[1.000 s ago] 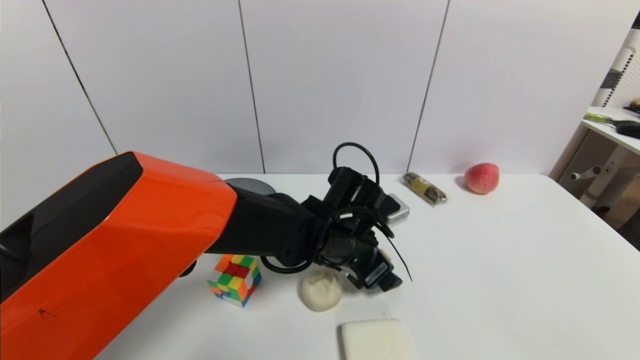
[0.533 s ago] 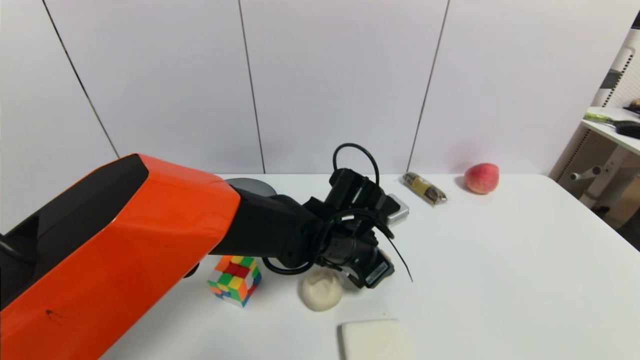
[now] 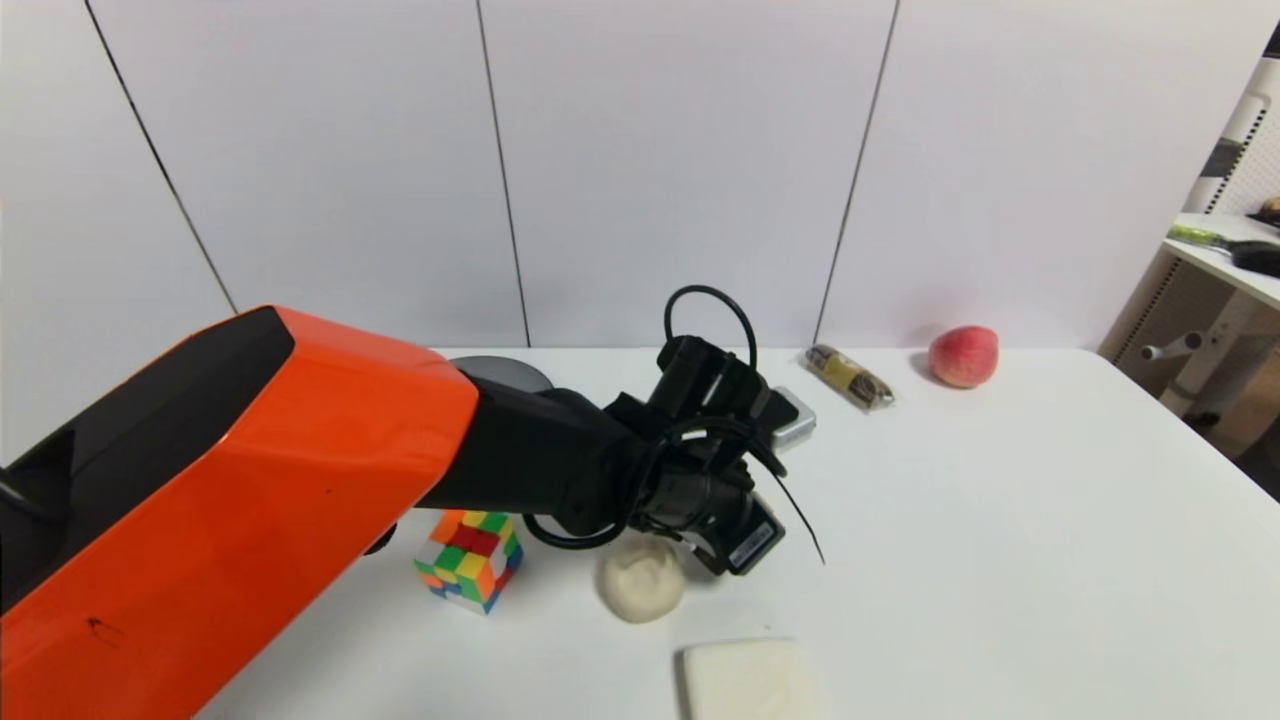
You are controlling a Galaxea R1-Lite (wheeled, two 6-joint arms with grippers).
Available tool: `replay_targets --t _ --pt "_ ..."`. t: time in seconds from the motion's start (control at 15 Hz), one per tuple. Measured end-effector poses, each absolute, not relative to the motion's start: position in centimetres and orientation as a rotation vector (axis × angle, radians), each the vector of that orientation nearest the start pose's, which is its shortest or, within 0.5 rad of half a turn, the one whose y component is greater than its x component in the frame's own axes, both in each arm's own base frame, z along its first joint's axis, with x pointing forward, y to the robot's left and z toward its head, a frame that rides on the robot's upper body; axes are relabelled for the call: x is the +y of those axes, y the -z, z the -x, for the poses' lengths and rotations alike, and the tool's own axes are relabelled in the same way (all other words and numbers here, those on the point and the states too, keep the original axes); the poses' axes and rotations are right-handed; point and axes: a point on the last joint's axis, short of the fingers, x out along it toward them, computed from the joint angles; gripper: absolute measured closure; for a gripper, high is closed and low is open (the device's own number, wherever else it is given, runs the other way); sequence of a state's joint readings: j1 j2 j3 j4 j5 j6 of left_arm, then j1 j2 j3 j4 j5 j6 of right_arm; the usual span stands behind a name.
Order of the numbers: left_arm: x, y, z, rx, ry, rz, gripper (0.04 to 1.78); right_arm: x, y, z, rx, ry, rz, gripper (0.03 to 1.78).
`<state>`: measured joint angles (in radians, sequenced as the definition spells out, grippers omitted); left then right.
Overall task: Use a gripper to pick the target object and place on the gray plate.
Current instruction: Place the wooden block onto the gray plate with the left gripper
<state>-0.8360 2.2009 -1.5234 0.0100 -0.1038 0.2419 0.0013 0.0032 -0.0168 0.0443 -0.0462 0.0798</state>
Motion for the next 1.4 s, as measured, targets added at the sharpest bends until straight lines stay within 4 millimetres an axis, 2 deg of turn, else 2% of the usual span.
replay_targets --t 0.13,0.27,0.47,0.53,0.67,0.87,1.0,1.07,1.2,1.4 --pt "-32.4 -14.1 -29.1 0.519 0.978 -0.46 1.39 -0.1 -7.6 2.4 0.029 0.046 -0.079 0.1" --pt "-31.4 -16.5 -29.0 0.466 0.946 -0.445 1.39 -0.1 -7.6 2.4 0.029 0.046 -0.08 0.1" --pt "-28.0 -21.3 -28.8 0.398 0.805 -0.432 1.39 -0.1 -7.6 2.4 0.029 0.045 -0.079 0.1" --pt "-26.2 -23.0 -28.9 0.379 0.741 -0.423 1.39 -0.1 -7.6 2.4 0.029 0.045 -0.08 0.1" --pt "-21.3 -26.2 -29.5 0.353 0.599 -0.39 1.39 -0.1 -7.6 2.4 0.029 0.046 -0.08 0.1" --pt "-14.2 -28.8 -29.6 0.389 0.42 -0.36 1.39 -0.1 -7.6 2.4 0.029 0.046 -0.079 0.1" --pt "-10.1 -29.3 -29.6 0.452 0.312 -0.345 1.39 -0.1 -7.6 2.4 0.029 0.046 -0.079 0.1" --pt "-8.7 -29.2 -29.7 0.481 0.272 -0.338 1.39 -0.1 -7.6 2.4 0.029 0.047 -0.08 0.1" --pt "-7.3 -28.3 -30.3 0.527 0.227 -0.327 1.39 -0.1 -7.6 2.4 0.029 0.046 -0.079 0.1" --pt "-6.8 -26.0 -32.2 0.595 0.238 -0.312 1.39 -0.1 -7.6 2.4 0.029 0.046 -0.08 0.1"
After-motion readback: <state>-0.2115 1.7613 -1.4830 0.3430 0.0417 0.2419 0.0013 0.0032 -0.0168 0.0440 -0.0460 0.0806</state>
